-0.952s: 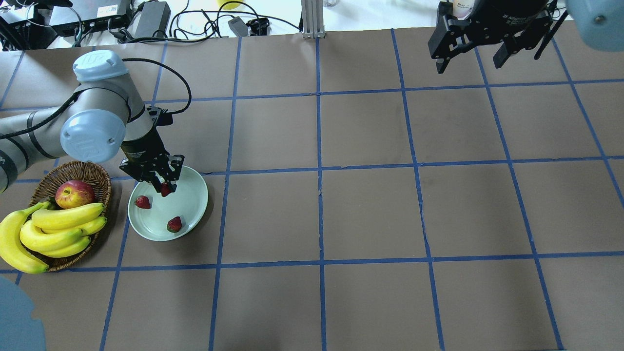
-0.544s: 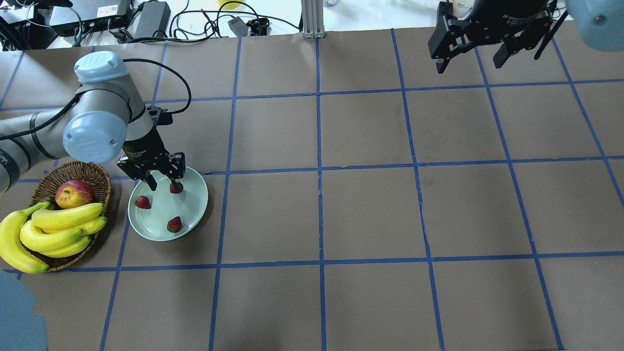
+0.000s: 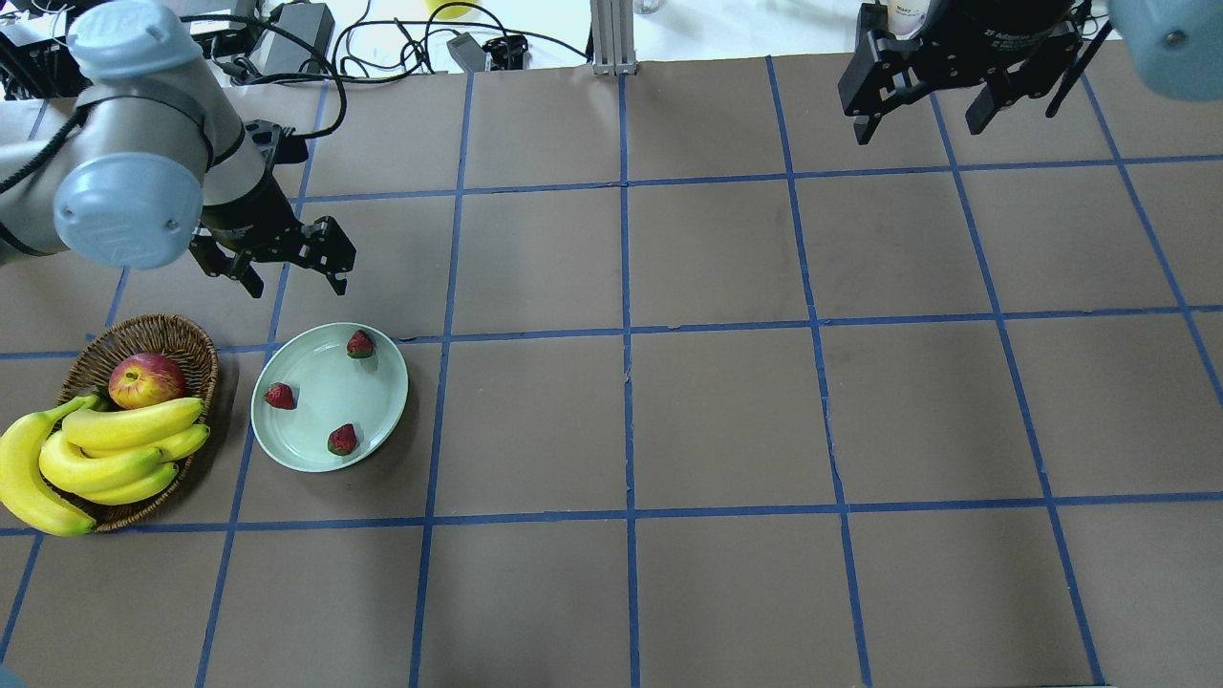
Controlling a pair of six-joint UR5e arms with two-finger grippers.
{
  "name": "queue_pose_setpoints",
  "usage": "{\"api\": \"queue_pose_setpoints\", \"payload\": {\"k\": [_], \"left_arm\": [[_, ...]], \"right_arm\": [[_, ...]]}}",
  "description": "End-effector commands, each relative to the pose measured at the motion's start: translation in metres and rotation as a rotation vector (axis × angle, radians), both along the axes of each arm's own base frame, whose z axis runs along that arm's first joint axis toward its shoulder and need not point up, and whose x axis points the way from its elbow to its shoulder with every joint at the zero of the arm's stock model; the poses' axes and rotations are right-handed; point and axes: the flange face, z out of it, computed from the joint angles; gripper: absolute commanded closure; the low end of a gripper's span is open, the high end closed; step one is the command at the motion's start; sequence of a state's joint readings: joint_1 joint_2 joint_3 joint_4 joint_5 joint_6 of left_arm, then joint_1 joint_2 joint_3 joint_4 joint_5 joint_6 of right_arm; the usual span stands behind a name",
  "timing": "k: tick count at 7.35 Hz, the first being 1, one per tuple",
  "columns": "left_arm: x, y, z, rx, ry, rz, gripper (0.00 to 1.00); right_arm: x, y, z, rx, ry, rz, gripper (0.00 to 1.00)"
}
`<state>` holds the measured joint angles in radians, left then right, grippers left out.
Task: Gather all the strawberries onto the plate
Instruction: 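Open the left gripper to drop the strawberry and raise it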
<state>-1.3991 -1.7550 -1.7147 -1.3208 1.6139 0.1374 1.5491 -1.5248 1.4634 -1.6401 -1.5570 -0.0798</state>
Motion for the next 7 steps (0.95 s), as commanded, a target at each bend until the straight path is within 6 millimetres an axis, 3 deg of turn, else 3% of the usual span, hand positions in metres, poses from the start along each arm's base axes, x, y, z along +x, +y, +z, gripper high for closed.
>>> {"api": "queue_pose_setpoints", "payload": {"k": [1,2,4,7], "left_arm": [[-0.017,0.027,0.082,-0.107,0.069,0.005,0.00],[-0.031,0.043,0.101,-0.094,0.034,-0.026,0.00],[-0.085,0.066,0.127,-0.136,-0.017,-0.141,0.00],[-0.089,0.076,0.137,-0.140,-0.036,-0.146,0.00]], "right_arm": [[0.000,0.000,0.000,-0.001,0.000,0.000,0.00],[-0.001,0.000,0.000,0.000,0.000,-0.001,0.00],[-0.001,0.000,0.000,-0.001,0.000,-0.001,0.00],[0.000,0.000,0.000,-0.003,-0.002,-0.001,0.00]]}}
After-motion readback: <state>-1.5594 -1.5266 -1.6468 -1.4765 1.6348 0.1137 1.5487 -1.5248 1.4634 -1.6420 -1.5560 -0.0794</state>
